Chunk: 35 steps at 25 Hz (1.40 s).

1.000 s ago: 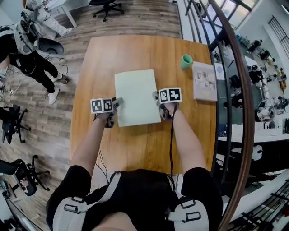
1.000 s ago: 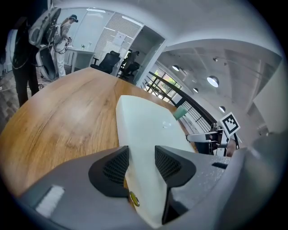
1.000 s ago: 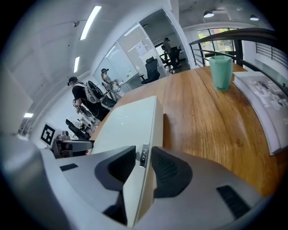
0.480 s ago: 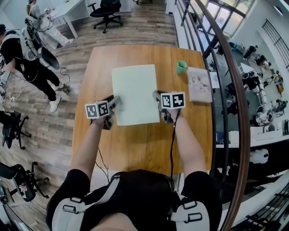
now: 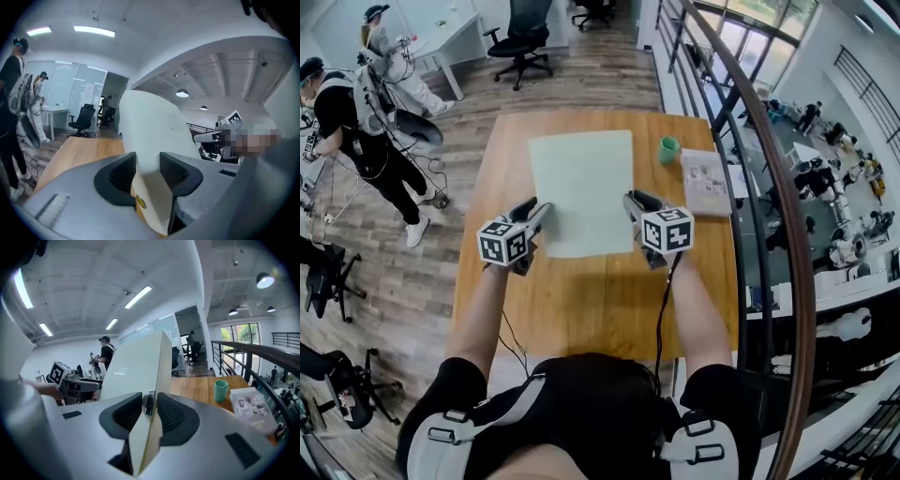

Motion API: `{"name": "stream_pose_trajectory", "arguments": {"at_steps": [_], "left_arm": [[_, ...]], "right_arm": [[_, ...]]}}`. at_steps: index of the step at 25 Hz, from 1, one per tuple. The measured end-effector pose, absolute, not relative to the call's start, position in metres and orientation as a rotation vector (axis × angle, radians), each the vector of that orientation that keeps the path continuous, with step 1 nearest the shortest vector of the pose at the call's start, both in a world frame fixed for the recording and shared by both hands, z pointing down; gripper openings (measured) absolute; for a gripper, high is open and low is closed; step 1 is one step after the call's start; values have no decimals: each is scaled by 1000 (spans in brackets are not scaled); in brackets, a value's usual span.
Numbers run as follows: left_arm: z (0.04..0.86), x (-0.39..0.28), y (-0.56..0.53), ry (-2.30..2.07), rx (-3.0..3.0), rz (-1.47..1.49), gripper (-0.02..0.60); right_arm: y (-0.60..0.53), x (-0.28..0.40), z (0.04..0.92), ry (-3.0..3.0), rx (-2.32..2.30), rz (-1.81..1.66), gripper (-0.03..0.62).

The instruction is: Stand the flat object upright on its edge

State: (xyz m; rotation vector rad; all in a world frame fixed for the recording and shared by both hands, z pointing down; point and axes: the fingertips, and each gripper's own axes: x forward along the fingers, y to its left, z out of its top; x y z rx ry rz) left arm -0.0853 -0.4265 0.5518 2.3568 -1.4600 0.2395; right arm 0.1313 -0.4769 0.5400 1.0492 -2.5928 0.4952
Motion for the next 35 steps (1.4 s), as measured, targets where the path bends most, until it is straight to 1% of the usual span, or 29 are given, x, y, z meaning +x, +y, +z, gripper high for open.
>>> {"name": "stream_pose_trajectory", "arguments": {"at_steps": [6, 11, 20, 31, 35], "left_arm": [[541, -66, -413, -1484, 2512, 348, 160], [540, -43, -409, -1488, 2587, 390, 149], [564, -15, -403, -1471, 2639, 496, 143], [593, 12, -382, -1498, 2695, 505, 137], [608, 16, -368, -1473, 2681, 520, 126]], "right_arm": [[-452, 151, 520, -2636, 1097, 268, 107], [-441, 175, 518, -2636, 1149, 175, 103], [-419, 208, 562, -2541, 1184, 132, 80], [-393, 233, 597, -2463, 1269, 69, 78], [-379, 238, 619, -2418, 1254, 82, 74]]}}
